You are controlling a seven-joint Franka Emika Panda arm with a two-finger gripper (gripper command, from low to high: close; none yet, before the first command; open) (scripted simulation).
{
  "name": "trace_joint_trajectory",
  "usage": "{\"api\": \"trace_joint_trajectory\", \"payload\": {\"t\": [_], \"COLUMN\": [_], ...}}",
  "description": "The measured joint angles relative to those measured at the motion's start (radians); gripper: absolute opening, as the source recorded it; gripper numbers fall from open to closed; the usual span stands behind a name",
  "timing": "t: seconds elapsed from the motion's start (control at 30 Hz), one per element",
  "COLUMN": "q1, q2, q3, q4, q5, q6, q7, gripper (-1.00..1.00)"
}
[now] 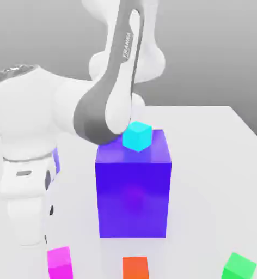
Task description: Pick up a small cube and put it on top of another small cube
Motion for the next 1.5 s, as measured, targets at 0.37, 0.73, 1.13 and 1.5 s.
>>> {"api": "trace_joint_trajectory", "payload": {"t": [0.37, 0.73, 1.13, 1.5], "q1": [-0.157, 0.026, 0.141, 0.224], "q2": [0.165, -0.008, -0.056, -0.064], "q3": [0.193, 0.104, 0.270, 0.446], "q4": [0.058, 0.020, 0.083, 0.145], "q5": [0.110, -0.115, -0.296, -0.400], "q6": [-0.034, 0.002, -0.047, -0.085], "q7": [-0.163, -0.166, -0.518, -0.862], "gripper": [-1.00, -1.00, -1.00, -1.00]}}
